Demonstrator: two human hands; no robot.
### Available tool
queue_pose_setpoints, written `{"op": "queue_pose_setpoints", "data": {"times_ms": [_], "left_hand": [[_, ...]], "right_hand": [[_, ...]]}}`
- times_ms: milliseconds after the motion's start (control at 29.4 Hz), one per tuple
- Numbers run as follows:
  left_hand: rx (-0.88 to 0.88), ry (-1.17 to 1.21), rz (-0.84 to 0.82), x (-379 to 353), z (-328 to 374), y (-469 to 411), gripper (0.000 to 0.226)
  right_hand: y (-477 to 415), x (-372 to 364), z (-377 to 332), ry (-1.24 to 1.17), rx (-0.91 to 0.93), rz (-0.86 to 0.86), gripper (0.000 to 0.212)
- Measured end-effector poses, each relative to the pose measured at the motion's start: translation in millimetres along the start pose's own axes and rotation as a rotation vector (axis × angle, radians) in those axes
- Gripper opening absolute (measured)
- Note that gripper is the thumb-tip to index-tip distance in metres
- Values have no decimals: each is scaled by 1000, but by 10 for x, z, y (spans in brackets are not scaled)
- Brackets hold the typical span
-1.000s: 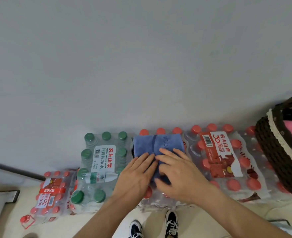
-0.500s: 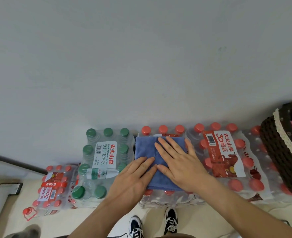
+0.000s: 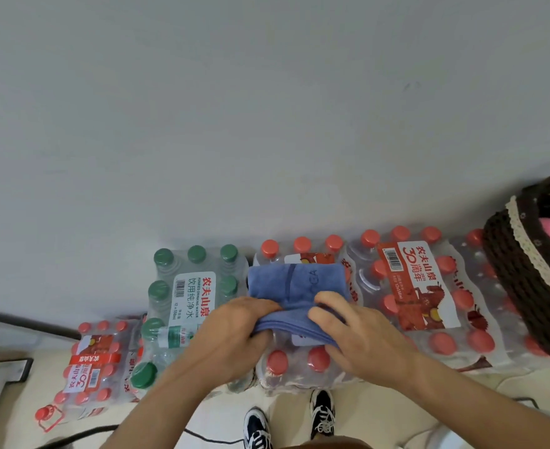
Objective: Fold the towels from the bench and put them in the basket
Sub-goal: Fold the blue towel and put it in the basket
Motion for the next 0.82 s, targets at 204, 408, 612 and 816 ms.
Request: {"op": "queue_pose_setpoints", "data": {"times_ms": [204,408,612,816], "left_hand": [[191,286,111,117,-227,-165,12],[257,274,290,78,-308,-194,22],[425,294,395,45,-375,-272,29],[482,234,423,118,-400,-311,28]], "right_hand": [[-144,122,358,-544,-249,-41,15],[-236,87,605,-637,-461,-10,13],[-274,-6,740,-658,-671,43,19],[-294,-9,787,-597,-744,40,23]]}}
Point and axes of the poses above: each hand's wrist, its own y-axis away from the middle knuckle, its own x-axis out of the back of the hand, z = x × y, the point moved 7 cm from there along -y, towards the middle knuckle, and after that the axes turned 10 degrees about -z, right-handed, at the moved point
